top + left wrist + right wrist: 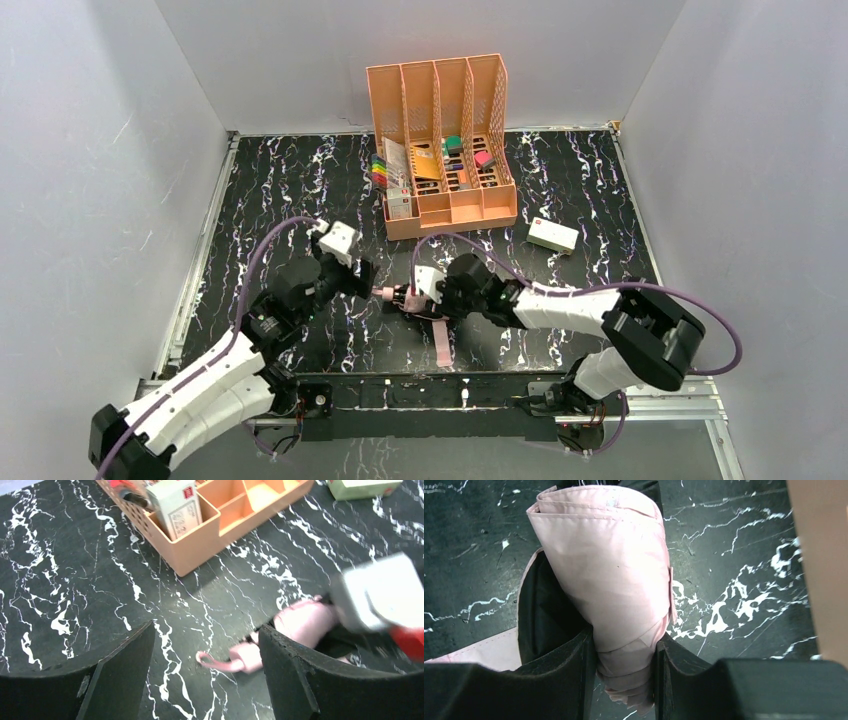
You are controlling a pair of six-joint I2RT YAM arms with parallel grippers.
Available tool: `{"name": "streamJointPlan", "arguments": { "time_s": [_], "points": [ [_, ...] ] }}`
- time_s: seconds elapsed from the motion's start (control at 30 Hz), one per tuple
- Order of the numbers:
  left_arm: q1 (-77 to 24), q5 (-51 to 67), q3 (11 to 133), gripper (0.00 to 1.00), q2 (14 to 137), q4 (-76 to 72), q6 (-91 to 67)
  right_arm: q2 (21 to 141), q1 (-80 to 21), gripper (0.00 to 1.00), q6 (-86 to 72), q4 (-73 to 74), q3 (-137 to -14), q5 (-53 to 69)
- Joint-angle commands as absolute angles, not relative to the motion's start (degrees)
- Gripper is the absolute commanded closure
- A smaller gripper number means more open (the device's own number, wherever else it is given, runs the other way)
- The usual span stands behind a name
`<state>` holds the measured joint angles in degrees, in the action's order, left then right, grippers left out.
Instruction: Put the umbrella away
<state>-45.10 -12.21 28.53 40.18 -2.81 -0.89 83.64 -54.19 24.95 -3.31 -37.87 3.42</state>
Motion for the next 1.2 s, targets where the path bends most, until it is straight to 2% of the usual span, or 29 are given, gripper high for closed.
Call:
{"name": "streamJointPlan", "arguments": {
  "time_s": [0.0,0.17,0.3,0.57,0.97,1.17],
  "points": [
    [-36.5,3.9,29.4,0.25,42.9,-7.7,-5.2,82.9,-58.4,0.86,35.6,-9.8,-28.3,-4.9],
    [-33.6,17.8,32.6,0.24,53.4,-9.4,-1.7,83.5,-62.4,0.86,39.7,-14.1,-24.9,-11.4],
    [-33.3,29.0,36.5,0.22,61.9,-5.0,4.2,84.6,-65.9,0.86,42.7,-18.7,-22.1,-16.7],
    [-32.8,43.3,38.9,0.17,73.0,-2.4,6.5,86.0,-69.8,0.85,45.5,-27.4,-17.8,-22.2],
    [-31.9,51.3,45.3,0.13,88.0,4.7,10.6,86.5,-72.0,0.84,49.1,-35.7,-14.9,-26.0],
    [-31.7,56.2,46.1,0.16,92.0,7.8,12.0,86.1,-72.7,0.83,50.9,-43.1,-12.2,-29.4]
  ]
}}
